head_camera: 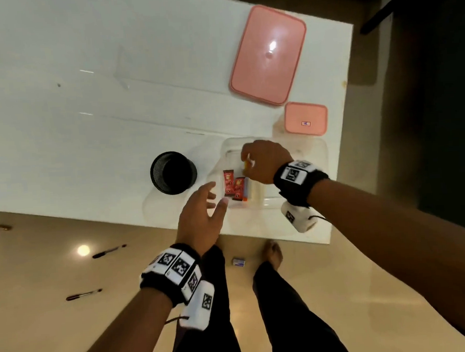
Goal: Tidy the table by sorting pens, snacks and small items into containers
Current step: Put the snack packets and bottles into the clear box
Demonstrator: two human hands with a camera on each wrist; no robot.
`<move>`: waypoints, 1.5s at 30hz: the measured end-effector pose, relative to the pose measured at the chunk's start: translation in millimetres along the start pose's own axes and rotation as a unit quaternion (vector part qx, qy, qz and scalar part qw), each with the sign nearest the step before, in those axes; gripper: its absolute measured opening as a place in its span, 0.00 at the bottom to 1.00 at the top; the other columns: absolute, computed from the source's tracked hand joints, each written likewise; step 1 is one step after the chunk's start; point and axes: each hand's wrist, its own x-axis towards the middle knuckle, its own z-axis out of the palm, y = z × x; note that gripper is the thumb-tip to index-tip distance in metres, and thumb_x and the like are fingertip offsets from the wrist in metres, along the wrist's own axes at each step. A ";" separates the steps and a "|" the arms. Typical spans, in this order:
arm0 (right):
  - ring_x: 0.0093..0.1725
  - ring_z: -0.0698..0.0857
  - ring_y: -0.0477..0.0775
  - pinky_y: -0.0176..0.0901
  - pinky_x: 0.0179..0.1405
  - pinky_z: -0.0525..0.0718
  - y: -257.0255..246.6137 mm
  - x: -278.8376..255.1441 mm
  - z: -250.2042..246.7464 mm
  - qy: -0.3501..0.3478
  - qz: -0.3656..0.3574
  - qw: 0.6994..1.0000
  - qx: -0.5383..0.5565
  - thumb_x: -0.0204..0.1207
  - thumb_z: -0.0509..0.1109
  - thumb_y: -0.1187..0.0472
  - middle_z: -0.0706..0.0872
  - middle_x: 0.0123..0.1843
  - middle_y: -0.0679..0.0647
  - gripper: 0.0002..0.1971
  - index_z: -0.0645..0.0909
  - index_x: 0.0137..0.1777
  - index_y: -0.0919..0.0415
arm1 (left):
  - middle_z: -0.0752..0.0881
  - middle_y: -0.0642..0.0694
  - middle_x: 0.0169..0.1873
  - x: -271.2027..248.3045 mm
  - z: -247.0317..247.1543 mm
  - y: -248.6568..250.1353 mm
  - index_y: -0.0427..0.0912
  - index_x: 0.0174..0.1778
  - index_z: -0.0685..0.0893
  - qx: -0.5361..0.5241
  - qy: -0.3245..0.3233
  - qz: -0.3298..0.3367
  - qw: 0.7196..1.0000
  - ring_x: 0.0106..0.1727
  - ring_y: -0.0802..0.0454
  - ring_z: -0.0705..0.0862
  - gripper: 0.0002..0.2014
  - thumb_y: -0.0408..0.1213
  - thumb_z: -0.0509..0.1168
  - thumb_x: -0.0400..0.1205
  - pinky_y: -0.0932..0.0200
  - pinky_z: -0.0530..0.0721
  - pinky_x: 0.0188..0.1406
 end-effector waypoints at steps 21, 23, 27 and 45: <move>0.38 0.84 0.38 0.32 0.43 0.79 59.0 -111.7 -41.0 0.133 0.000 0.965 0.227 0.79 0.71 0.51 0.86 0.44 0.38 0.07 0.84 0.56 0.45 | 0.86 0.48 0.46 6.5 5.7 -5.7 0.51 0.70 0.73 -0.013 -0.032 -0.073 0.997 0.44 0.50 0.88 0.20 0.47 0.66 0.83 0.47 0.88 0.44; 0.36 0.83 0.37 0.25 0.39 0.76 93.6 -136.9 -32.1 0.178 0.028 0.949 0.259 0.78 0.72 0.52 0.85 0.41 0.37 0.05 0.84 0.53 0.44 | 0.86 0.48 0.46 -6.5 16.3 -8.1 0.53 0.70 0.71 -0.022 0.003 -0.081 0.996 0.43 0.51 0.89 0.21 0.47 0.66 0.83 0.48 0.87 0.43; 0.34 0.82 0.39 0.32 0.39 0.78 179.8 -178.6 15.3 0.203 0.074 0.930 0.297 0.78 0.72 0.56 0.85 0.38 0.40 0.04 0.85 0.49 0.46 | 0.86 0.42 0.47 -38.5 51.9 -13.8 0.50 0.63 0.77 -0.027 0.028 -0.119 0.992 0.44 0.43 0.90 0.13 0.42 0.67 0.83 0.41 0.86 0.46; 0.50 0.83 0.56 0.38 0.46 0.75 401.4 -270.7 305.0 -0.179 0.246 0.912 0.274 0.76 0.69 0.58 0.86 0.46 0.49 0.02 0.83 0.45 0.51 | 0.87 0.52 0.39 -128.4 395.2 -49.3 0.59 0.47 0.83 0.082 -0.194 -0.176 0.962 0.44 0.51 0.87 0.06 0.49 0.65 0.76 0.53 0.82 0.52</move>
